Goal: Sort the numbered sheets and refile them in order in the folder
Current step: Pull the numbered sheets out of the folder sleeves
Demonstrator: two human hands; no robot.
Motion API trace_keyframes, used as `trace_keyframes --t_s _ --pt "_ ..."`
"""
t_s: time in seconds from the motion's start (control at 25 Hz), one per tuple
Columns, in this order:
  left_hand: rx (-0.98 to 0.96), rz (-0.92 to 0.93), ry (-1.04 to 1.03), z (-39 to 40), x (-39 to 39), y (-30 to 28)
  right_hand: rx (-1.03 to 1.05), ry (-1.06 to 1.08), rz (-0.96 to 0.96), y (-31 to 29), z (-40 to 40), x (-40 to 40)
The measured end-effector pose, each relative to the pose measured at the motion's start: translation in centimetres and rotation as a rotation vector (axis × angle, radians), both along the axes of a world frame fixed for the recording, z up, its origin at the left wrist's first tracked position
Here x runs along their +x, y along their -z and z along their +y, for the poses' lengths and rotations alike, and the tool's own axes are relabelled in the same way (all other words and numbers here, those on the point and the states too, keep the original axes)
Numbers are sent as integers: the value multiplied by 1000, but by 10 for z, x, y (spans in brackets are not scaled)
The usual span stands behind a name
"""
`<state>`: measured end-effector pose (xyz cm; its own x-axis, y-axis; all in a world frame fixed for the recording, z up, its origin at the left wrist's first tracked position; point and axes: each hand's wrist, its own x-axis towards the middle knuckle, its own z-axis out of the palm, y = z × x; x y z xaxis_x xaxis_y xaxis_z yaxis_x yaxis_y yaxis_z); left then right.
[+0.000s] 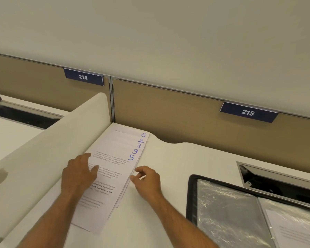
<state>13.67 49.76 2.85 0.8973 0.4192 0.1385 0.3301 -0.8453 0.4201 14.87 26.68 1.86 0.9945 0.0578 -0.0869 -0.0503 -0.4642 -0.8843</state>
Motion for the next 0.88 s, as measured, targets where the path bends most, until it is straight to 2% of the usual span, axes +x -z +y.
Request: trace_keyframes --t_s 0.24,0.36,0.44,0.64,0.88 --pt "36 -214 217 -76 -9 -14 -377 -129 -169 -22 -82 -34" --pt "22 -175 297 -126 -18 -16 -648 -168 -152 -20 -131 -55" --pt "23 -115 350 -163 -28 -13 -749 -158 -136 -17 -163 -69" --pt "89 -35 530 -245 -54 3 -836 -101 -89 -9 -239 -107" --pt "149 -32 688 -329 -85 8 -867 -21 -27 3 -321 -152"
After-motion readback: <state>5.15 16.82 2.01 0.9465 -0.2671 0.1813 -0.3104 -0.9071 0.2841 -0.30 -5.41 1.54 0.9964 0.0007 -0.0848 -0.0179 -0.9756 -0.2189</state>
